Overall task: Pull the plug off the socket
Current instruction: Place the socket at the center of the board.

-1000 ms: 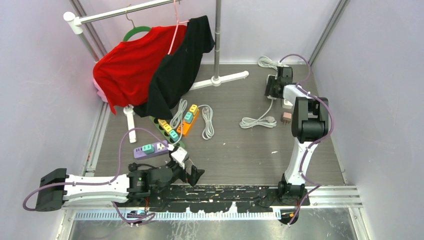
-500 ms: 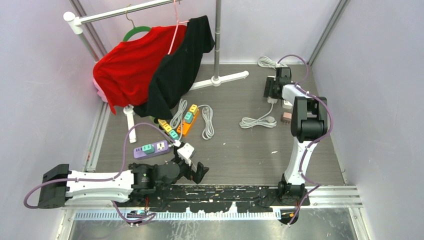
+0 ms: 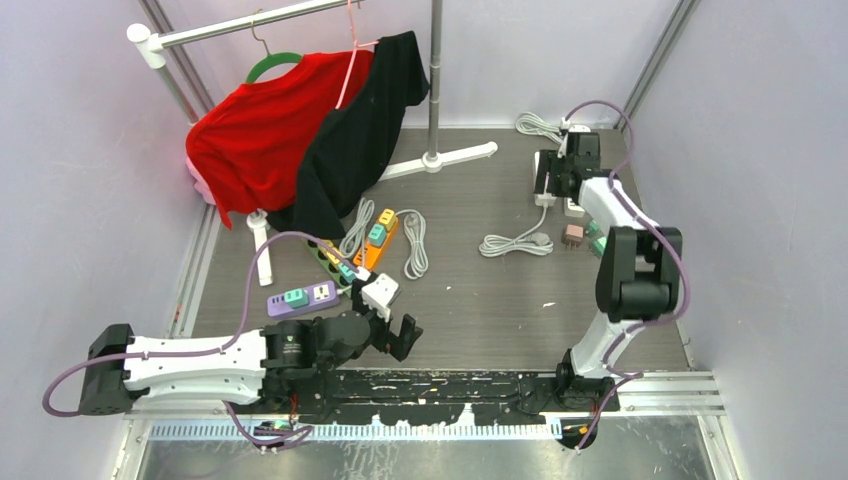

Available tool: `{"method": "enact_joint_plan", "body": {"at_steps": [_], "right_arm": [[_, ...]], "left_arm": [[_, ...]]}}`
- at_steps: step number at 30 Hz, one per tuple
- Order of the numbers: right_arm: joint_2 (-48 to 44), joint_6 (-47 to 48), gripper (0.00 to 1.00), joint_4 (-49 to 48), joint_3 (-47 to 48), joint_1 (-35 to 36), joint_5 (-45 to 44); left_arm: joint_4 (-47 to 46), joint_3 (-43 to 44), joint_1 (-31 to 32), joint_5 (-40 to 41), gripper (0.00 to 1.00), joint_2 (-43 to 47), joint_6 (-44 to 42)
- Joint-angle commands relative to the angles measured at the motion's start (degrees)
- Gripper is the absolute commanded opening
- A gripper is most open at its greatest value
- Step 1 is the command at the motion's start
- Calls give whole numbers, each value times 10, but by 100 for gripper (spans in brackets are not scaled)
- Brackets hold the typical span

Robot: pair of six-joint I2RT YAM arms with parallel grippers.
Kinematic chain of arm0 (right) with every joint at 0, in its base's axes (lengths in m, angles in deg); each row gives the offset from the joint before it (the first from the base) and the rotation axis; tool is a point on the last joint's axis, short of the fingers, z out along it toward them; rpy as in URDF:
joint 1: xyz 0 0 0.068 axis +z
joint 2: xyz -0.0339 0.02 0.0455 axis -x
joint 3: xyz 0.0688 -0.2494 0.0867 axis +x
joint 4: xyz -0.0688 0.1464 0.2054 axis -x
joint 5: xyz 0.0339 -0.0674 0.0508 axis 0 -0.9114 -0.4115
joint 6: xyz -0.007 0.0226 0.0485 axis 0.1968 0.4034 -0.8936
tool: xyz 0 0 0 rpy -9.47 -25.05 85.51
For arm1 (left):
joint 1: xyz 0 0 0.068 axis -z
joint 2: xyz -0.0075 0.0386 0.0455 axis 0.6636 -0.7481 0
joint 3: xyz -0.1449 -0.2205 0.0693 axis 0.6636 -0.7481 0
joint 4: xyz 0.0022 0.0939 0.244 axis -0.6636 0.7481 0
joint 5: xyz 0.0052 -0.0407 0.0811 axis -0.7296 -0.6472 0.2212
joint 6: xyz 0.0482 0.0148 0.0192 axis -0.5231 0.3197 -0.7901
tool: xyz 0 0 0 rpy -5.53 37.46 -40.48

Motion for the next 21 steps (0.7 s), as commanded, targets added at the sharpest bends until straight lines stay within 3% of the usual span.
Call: {"method": "enact_joint_plan", "body": {"at_steps": [1, 6, 12, 16, 21], "right_arm": [[-120, 59, 75, 54, -24, -4, 85], [-223, 164, 79, 220, -19, -5, 326], [-308, 181, 79, 327, -11, -6, 491], [-378, 169, 88, 283, -93, -27, 563], [-458, 127, 98, 173, -215, -50, 570]], "left_arm": [[46, 48, -19, -9, 100, -7, -2], [76, 85, -99, -86, 100, -18, -5], [87, 104, -240, -198, 99, -7, 19], [87, 105, -318, -216, 99, 9, 55], [85, 126, -377, -249, 99, -29, 81]]}}
